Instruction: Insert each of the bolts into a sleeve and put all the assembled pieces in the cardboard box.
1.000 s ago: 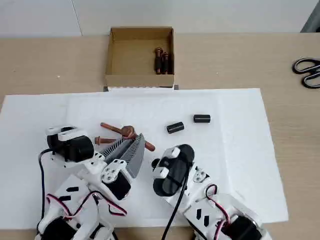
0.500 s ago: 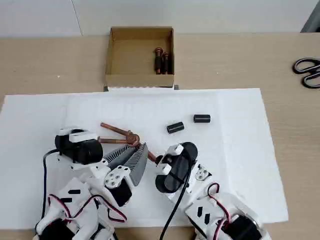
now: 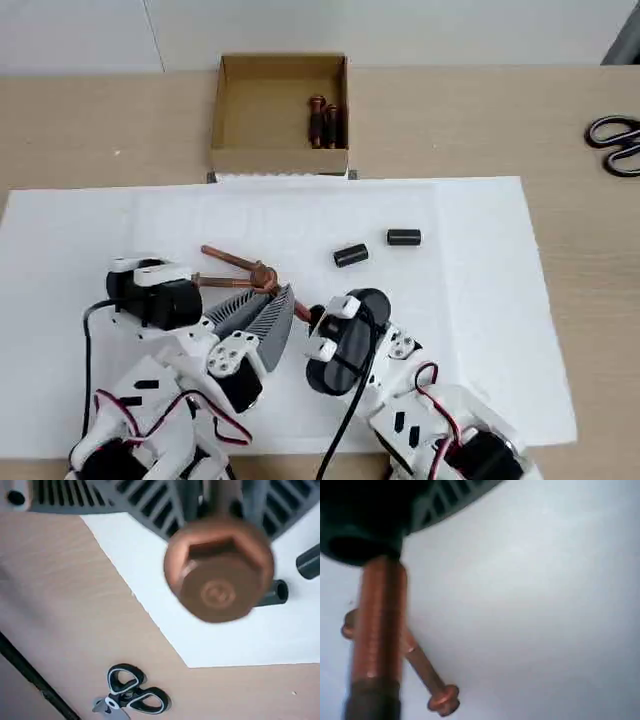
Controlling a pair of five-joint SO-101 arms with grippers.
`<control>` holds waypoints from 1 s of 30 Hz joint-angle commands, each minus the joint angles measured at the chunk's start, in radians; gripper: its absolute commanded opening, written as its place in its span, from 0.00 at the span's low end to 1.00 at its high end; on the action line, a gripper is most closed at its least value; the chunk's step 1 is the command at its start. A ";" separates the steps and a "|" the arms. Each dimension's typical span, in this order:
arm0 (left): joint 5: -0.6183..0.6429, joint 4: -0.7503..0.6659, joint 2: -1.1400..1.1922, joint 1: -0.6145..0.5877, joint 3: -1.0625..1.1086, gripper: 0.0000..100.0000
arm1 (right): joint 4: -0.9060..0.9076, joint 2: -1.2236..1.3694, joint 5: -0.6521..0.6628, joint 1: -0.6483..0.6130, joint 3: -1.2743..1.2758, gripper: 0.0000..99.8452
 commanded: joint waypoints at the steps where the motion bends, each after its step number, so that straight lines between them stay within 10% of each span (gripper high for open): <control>1: -0.002 0.000 0.005 0.005 -0.044 0.00 | -0.039 -0.007 0.015 0.002 -0.008 0.00; 30: -0.002 -0.043 0.003 0.000 -0.027 0.00 | -0.084 -0.007 0.015 -0.058 0.011 0.00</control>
